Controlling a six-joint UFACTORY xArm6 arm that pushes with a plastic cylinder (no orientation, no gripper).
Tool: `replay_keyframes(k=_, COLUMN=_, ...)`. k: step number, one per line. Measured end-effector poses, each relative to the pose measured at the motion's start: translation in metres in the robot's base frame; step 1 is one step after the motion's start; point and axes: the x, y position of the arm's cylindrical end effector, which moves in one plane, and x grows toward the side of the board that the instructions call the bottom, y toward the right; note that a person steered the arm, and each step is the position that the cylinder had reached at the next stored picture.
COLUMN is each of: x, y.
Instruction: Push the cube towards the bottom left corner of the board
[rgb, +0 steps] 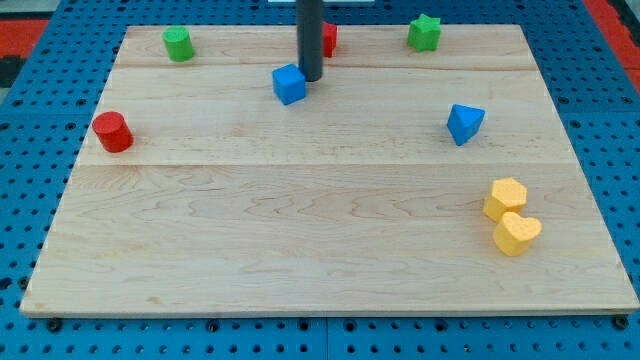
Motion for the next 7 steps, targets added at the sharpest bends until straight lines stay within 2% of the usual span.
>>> replay_keyframes(k=1, x=0.003, y=-0.030)
replay_keyframes(k=2, x=-0.013, y=-0.010)
replay_keyframes(k=3, x=-0.003, y=-0.013)
replay_keyframes(k=5, x=0.067, y=-0.093)
replay_keyframes(k=6, x=0.117, y=-0.110)
replay_keyframes(k=7, x=0.160, y=-0.156)
